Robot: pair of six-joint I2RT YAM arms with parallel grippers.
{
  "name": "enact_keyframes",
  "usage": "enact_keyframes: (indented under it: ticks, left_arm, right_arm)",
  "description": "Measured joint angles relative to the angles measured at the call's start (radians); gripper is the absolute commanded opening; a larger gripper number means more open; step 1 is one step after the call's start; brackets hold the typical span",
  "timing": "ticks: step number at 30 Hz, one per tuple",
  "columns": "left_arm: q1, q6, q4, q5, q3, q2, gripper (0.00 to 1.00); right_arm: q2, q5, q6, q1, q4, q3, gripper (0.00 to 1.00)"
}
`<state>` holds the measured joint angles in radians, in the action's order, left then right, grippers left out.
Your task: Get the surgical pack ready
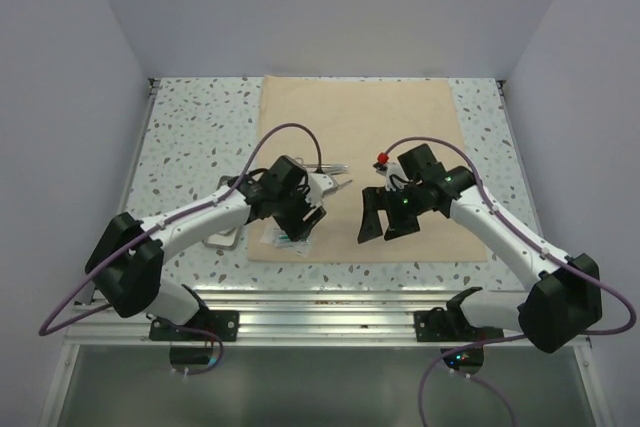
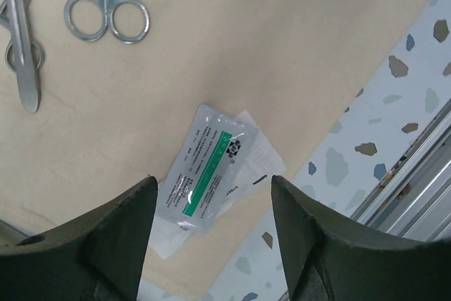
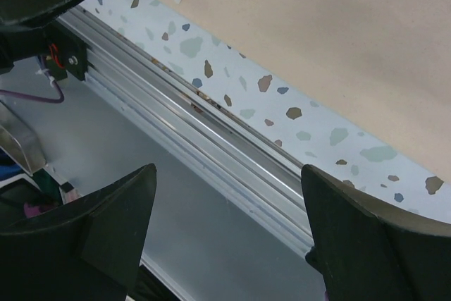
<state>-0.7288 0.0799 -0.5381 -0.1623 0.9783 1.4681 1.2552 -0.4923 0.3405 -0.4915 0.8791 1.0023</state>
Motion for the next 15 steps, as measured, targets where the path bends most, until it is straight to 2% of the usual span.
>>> enact_keyframes:
  ticks: [7, 15]
  left_arm:
    - [-0.024, 0.192, -0.005, -0.024, 0.0, 0.079, 0.7]
    - [-0.024, 0.268, -0.001, -0.017, 0.0, 0.15, 0.69]
  right_arm:
    - [-0.001, -0.024, 0.003, 0.0, -0.002, -0.029, 0.87]
    - [-0.001, -0.027, 0.003, 0.0, -0.003, -0.029, 0.87]
